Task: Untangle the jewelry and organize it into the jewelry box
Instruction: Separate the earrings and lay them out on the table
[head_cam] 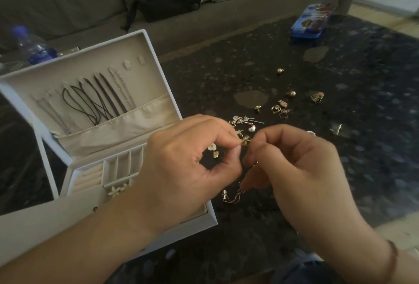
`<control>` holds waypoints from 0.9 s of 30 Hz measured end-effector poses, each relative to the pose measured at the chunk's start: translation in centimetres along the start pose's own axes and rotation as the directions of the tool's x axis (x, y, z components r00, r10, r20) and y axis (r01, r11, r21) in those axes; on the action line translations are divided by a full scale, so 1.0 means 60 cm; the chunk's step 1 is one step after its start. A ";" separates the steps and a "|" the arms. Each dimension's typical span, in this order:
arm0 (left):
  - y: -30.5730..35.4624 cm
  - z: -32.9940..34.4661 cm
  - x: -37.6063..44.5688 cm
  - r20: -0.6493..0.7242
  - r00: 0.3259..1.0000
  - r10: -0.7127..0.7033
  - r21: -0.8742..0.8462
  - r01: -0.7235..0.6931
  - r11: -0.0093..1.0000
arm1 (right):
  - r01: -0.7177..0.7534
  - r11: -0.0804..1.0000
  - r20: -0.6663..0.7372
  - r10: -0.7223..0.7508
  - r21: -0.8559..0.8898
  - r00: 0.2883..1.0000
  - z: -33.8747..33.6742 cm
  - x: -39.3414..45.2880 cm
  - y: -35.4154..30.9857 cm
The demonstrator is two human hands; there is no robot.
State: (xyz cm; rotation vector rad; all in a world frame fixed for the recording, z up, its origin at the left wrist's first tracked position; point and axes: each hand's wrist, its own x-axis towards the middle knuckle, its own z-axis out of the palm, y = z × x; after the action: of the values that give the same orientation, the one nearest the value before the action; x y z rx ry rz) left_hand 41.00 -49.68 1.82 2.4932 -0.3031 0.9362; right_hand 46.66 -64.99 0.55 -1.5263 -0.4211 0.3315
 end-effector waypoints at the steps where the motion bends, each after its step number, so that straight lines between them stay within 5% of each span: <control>1: 0.001 0.000 0.000 -0.005 0.999 -0.034 -0.030 0.034 0.999 | -0.065 0.996 0.032 0.063 0.062 0.998 0.002 0.001 0.002; 4: 0.003 -0.004 0.005 0.010 0.975 -0.220 -0.173 0.218 0.960 | -0.189 0.981 0.138 0.181 0.049 0.974 0.001 0.007 0.009; 8: -0.003 -0.010 0.015 0.106 0.930 -0.351 -0.311 0.366 0.877 | 0.023 0.998 -0.037 -0.021 0.053 0.999 -0.016 0.017 0.004; 15: 0.005 -0.009 0.026 0.281 0.805 -0.523 -0.522 0.586 0.621 | 0.125 0.991 0.044 -0.123 -0.050 0.991 -0.024 0.019 0.001; 23: -0.005 -0.004 0.024 0.490 0.661 -0.569 -0.597 0.729 0.333 | 0.020 1.000 0.149 -0.022 0.010 0.989 -0.027 0.022 0.002; 27: -0.008 -0.006 0.026 0.534 0.649 -0.541 -0.582 0.747 0.321 | -0.036 0.999 0.250 0.031 0.017 0.968 -0.034 0.025 -0.002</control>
State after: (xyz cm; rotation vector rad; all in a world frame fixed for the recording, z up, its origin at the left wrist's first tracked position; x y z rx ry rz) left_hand 42.12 -49.16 2.93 1.6025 0.2301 0.0563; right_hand 48.94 -66.13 0.78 -1.4771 -0.5884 0.5570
